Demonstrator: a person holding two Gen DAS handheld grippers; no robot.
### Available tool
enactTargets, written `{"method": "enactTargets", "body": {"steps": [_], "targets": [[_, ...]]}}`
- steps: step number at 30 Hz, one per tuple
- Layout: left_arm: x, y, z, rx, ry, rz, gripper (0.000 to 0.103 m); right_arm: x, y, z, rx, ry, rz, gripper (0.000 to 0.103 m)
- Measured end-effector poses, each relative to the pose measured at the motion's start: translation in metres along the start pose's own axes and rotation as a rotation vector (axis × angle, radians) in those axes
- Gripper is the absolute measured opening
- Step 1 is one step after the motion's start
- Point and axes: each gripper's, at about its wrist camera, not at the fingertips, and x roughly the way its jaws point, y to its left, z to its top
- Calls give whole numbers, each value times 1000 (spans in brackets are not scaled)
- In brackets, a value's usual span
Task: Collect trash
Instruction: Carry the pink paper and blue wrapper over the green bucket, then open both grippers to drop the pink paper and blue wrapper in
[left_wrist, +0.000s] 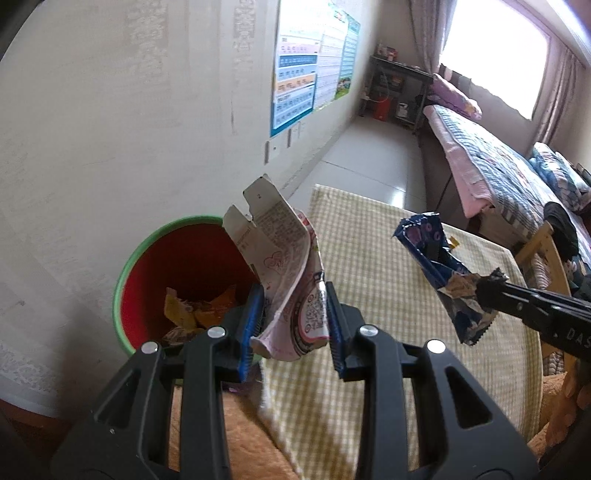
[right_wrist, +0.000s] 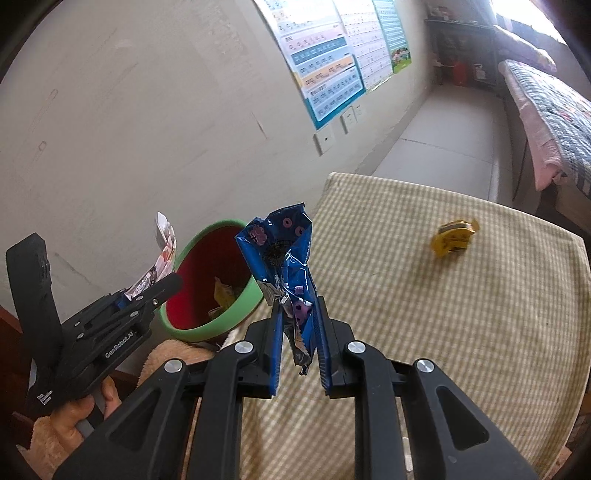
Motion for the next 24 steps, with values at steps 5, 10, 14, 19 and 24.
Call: {"method": "enactTargets", "body": {"steps": [5, 10, 14, 19, 24], "targets": [[5, 21, 1, -46, 18, 24, 31, 9, 9, 7, -14, 8, 18, 17], [11, 45, -2, -90, 43, 64, 31, 24, 23, 15, -3, 24, 74, 17], [16, 67, -5, -134, 66, 92, 31, 44, 35, 23, 21, 63, 132, 17], [29, 86, -10, -157, 102, 108, 31, 74, 55, 33, 7, 112, 163, 17], [44, 108, -8, -200, 126, 106, 31, 105, 72, 44, 6, 165, 180, 17]]}}
